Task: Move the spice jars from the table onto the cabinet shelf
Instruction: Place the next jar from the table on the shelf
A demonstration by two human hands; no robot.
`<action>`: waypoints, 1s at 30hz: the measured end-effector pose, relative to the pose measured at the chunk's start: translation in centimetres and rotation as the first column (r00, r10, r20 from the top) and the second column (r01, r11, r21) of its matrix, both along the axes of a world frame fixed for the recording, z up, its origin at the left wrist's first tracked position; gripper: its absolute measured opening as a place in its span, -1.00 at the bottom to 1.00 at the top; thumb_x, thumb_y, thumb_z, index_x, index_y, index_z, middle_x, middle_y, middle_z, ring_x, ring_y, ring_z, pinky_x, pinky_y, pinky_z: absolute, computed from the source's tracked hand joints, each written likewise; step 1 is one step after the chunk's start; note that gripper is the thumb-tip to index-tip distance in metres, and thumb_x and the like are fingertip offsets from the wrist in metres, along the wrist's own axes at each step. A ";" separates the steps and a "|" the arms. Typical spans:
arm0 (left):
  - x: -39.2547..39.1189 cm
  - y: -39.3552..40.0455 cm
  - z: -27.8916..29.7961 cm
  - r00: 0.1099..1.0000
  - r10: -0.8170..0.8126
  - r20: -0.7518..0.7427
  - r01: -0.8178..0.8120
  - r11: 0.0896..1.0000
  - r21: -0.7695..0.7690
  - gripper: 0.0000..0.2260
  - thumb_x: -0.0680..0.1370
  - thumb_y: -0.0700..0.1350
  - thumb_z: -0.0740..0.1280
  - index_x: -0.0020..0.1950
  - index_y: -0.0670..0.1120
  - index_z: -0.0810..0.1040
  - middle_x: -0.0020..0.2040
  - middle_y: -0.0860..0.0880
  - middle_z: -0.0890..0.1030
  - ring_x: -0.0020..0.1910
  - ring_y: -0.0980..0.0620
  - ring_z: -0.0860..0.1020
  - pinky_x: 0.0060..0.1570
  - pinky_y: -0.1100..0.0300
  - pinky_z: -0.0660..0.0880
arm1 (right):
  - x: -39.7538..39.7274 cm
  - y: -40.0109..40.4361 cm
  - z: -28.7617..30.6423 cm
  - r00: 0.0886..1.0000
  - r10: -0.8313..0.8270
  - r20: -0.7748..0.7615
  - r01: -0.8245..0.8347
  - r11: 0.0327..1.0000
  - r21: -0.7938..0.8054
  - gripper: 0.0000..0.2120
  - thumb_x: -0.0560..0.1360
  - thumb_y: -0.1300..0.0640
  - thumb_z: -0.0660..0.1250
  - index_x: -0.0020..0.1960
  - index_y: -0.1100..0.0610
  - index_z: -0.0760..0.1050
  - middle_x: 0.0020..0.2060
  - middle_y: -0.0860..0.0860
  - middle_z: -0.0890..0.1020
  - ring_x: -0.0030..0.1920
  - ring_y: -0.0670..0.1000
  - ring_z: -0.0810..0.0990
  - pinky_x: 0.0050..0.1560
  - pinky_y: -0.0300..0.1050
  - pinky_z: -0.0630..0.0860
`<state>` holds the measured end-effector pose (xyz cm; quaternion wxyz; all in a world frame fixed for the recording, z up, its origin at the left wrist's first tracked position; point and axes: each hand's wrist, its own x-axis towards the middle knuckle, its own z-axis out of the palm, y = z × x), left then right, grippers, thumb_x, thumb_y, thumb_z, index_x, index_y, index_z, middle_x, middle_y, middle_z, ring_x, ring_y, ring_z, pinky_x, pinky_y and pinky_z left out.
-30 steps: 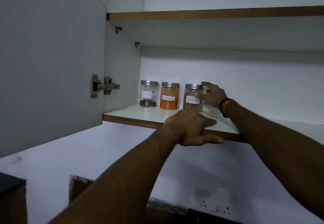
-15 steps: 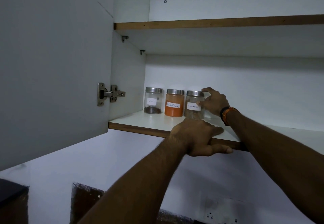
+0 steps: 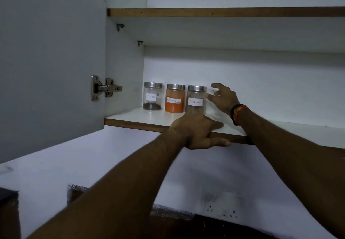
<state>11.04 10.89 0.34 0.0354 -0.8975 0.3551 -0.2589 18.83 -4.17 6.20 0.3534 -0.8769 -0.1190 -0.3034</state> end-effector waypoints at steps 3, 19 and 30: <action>-0.3 0.1 0.1 1.000 0.015 -0.001 -0.015 1.000 0.011 -0.31 0.54 0.45 0.03 0.53 0.07 0.35 0.41 -0.09 0.54 0.37 -0.13 0.50 0.28 -0.04 0.42 | -3.2 -0.7 -0.8 0.999 0.046 -0.020 -0.045 0.997 0.067 -0.50 0.54 -0.03 0.40 0.43 0.08 0.42 0.30 0.15 0.56 0.24 0.17 0.58 0.34 0.09 0.47; -7.7 -3.5 -6.7 0.980 0.142 0.136 -0.089 0.937 -0.338 -0.41 0.49 -0.02 0.31 0.52 -0.11 0.34 0.46 -0.15 0.43 0.45 -0.19 0.36 0.47 -0.13 0.17 | -20.2 -5.6 -11.9 0.983 -0.006 0.182 -0.067 0.917 0.393 -0.84 0.54 0.20 0.38 0.10 0.13 0.64 -0.01 -0.01 0.69 0.02 -0.03 0.65 0.08 0.09 0.64; -15.9 -4.7 -30.3 0.782 -0.143 -0.607 -0.113 0.925 -0.363 -0.35 0.52 -0.12 0.38 0.57 -0.07 0.21 0.52 -0.13 0.29 0.44 -0.15 0.36 0.42 -0.05 0.36 | -26.0 -6.3 -31.0 0.937 0.000 -0.350 0.158 0.892 0.423 -0.86 0.50 0.22 0.37 -0.02 0.06 0.68 -0.14 -0.07 0.71 -0.03 -0.04 0.67 0.11 0.07 0.64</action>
